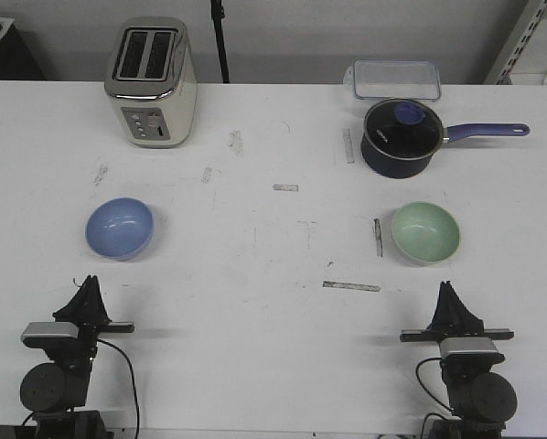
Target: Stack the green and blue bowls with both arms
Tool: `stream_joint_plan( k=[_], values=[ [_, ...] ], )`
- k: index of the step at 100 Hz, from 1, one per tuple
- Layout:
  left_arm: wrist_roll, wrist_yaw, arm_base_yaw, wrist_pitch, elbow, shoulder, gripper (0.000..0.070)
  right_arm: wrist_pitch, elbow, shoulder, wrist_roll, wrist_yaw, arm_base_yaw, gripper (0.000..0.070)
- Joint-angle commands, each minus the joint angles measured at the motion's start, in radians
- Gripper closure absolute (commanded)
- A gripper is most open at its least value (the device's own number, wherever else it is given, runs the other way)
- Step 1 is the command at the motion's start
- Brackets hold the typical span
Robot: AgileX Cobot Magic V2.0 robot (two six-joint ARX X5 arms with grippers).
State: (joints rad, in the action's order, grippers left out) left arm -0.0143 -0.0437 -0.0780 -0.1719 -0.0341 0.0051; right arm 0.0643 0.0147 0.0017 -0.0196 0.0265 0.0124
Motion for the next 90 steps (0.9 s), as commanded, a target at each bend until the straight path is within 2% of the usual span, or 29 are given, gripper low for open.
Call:
stream_joint_plan(
  k=[1,65,90],
  values=[
    [-0.005,-0.002,0.000,-0.012,0.022,-0.002,0.0699,0.013,-0.002,0.000,-0.004,0.000,0.001,0.0685],
    [-0.005,-0.002,0.000,-0.012,0.022,-0.002,0.0699,0.028,0.038,0.000,0.003,-0.001,0.001,0.0685],
    [-0.005,-0.002,0.000,-0.012,0.022,-0.002,0.0699,-0.118,0.151,0.013,0.003,-0.001,0.001,0.0685]
  ],
)
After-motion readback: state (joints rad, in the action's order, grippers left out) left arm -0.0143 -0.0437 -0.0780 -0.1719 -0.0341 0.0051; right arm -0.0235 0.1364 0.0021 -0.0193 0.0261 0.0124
